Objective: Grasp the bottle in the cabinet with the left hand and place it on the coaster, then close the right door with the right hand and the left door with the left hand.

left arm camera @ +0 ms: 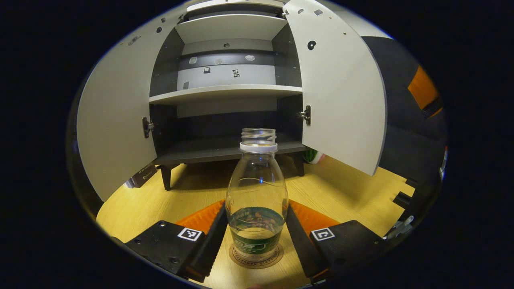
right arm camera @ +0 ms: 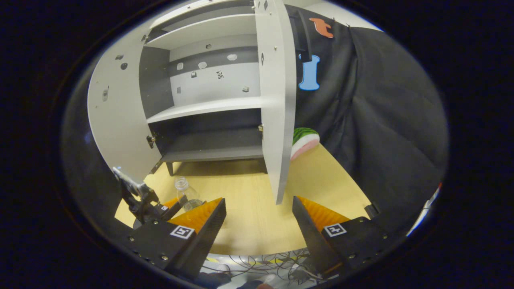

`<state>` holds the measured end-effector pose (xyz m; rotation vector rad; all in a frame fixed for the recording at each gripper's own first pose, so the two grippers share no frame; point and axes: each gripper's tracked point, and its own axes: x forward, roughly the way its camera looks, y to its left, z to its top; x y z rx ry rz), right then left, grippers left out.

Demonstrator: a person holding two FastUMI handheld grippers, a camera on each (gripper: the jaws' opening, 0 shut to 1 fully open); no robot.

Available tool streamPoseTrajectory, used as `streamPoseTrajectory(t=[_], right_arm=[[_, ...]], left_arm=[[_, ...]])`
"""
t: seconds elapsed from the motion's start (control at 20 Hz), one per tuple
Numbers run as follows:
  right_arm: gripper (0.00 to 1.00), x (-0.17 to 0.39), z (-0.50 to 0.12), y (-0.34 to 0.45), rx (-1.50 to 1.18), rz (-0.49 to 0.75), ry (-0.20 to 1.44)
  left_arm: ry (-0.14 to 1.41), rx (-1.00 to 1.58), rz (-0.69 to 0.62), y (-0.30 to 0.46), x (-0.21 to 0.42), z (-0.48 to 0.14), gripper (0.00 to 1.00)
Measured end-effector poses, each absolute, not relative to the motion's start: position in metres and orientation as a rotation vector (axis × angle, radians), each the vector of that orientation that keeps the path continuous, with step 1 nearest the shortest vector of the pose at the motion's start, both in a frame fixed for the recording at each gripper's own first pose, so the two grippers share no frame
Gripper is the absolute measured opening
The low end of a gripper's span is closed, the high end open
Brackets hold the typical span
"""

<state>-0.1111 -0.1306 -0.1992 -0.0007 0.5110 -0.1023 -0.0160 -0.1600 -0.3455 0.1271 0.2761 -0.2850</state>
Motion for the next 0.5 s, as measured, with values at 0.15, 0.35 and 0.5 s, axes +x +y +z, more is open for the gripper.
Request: streamPoseTrajectory(t=[0.15,0.35,0.5], right_arm=[[1.0,-0.114,-0.203,-0.134,0.003,-0.112,0.518],[0.98,-0.117,-0.205,-0.133,0.015,-0.114,0.522],[1.0,-0.118,-0.205,-0.133,0.011,-0.115,0.524]], left_arm=[[0.284,0.112,-0.292,-0.161,-0.019,-0.347,0.84],[0.279,0.104,-0.286,-0.16,-0.026,-0.339,0.85],[0.251,0.118,-0.293,-0.163,-0.026,-0.329,0.95]])
